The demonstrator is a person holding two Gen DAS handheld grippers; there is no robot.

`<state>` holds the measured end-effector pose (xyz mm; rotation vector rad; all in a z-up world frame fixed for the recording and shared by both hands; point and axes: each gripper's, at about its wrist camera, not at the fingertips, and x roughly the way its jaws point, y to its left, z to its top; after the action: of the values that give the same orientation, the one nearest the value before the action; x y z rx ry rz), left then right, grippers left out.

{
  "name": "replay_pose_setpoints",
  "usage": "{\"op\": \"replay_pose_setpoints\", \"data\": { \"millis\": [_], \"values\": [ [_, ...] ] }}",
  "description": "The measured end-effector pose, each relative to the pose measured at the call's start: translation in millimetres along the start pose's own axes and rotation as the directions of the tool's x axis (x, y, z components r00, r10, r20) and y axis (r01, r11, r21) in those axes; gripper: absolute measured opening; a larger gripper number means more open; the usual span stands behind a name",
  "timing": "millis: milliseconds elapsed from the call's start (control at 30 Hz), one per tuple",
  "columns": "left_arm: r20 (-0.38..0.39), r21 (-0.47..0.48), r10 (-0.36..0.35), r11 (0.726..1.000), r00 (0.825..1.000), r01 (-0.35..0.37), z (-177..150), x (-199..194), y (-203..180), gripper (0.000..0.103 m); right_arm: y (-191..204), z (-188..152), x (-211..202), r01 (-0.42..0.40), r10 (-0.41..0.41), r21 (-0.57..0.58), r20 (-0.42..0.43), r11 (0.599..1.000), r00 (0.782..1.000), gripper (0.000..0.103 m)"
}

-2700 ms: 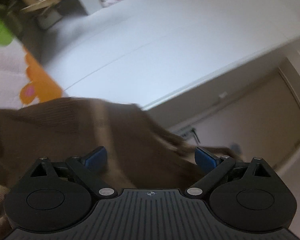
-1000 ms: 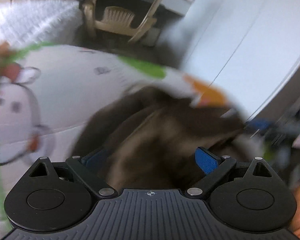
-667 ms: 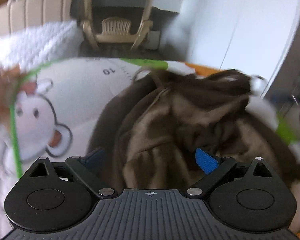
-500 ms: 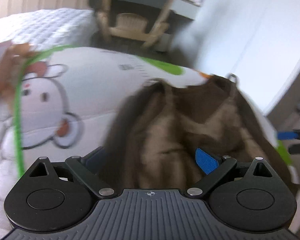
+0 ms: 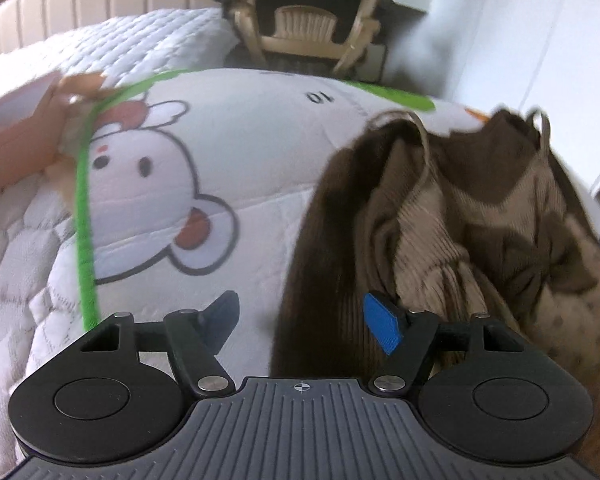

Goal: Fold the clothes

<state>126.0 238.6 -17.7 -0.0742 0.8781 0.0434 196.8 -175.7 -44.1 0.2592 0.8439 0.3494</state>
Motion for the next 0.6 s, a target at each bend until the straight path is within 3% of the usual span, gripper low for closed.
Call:
{"op": "replay_pose_setpoints", "data": {
  "millis": [167, 367, 433, 533, 567, 600],
  "values": [
    [-0.011, 0.039, 0.011, 0.999, 1.0, -0.01, -2, 4, -14, 0.059, -2, -5, -4, -0.026, 0.027, -0.012, 0.026, 1.0, 0.999, 0.103],
    [-0.016, 0.038, 0.011, 0.999, 1.0, -0.01, -5, 2, -14, 0.059, 13, -9, -6, 0.009, -0.007, -0.08, 0.033, 0.997, 0.999, 0.103],
    [-0.016, 0.035, -0.001, 0.999, 1.0, 0.002, -6, 1, -15, 0.053, 19, -8, -10, -0.011, 0.015, -0.128, 0.037, 0.992, 0.999, 0.103],
    [0.004, 0.064, -0.019, 0.998, 1.0, 0.018, -9, -2, -21, 0.031, 35, -8, -25, 0.002, 0.017, -0.233, 0.08, 0.972, 0.997, 0.103],
    [0.016, 0.092, -0.01, 0.996, 1.0, 0.008, -9, -3, -25, 0.017, 40, -8, -30, -0.001, 0.025, -0.266, 0.085, 0.964, 0.996, 0.103],
    [0.029, 0.122, 0.003, 0.992, 1.0, -0.007, -9, -3, -29, 0.009, 44, -8, -32, -0.002, 0.027, -0.295, 0.079, 0.955, 0.997, 0.103]
  ]
}}
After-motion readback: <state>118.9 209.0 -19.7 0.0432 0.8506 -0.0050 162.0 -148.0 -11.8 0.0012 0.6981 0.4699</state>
